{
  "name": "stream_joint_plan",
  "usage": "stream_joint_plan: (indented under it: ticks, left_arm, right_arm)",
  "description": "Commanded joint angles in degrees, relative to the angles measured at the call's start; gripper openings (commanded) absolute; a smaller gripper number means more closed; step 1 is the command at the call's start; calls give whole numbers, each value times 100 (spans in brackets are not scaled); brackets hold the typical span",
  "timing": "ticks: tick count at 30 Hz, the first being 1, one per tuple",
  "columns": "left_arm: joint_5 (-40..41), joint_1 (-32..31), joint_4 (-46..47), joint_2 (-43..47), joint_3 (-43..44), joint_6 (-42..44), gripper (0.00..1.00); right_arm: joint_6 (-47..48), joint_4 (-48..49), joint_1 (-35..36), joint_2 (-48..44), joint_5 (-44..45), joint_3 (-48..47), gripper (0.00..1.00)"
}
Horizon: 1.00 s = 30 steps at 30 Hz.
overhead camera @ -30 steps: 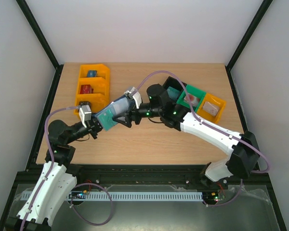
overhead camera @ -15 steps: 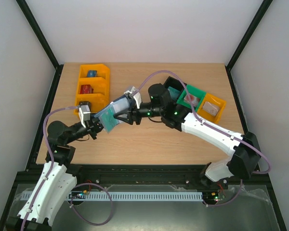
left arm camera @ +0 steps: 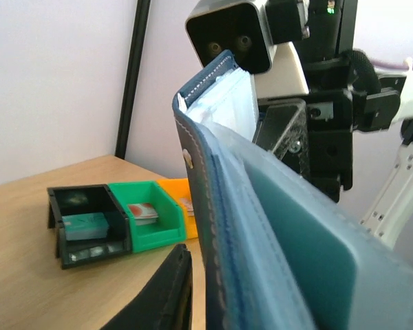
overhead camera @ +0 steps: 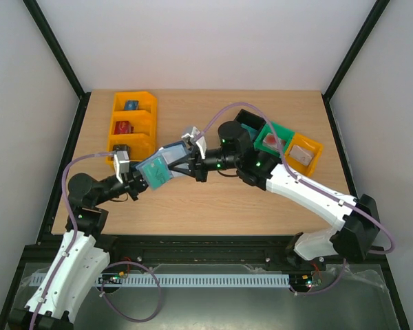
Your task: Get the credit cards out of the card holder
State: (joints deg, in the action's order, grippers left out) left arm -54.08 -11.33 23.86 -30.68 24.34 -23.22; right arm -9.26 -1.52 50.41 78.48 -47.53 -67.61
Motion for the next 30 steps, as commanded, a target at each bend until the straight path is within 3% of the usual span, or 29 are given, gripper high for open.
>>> stream_joint_plan:
  ticks: [1,11,14,19,27,29,30]
  left_arm:
    - [-190,-27,-35,23,-43,53,22]
    - [-310,65,-1064,113,75,919,56]
    - [-354,61,-904,77,18,846,72]
    - [-281,52,-297,-26,-84,412,84]
    - [-244,-217,322,-131,-216,-111,83]
    - [-252,-271,326,-136,-235,-112,74]
    - [-252,-280,341,-137,-236,-112,62]
  right_arm:
    - [47,92,-128,-337,-159,90,2]
    - [108,-279,-613,-921,-31,353,2]
    - [127,-340,-629,-961,-79,339,2]
    - [-7,-271,-622,-797,-295,308,2]
    - [-174,-95,-620,-517,-509,229,2]
    - [-177,-82,-621,-472,-540,201,2]
    - [-186,-85,-625,-451,-568,192,2]
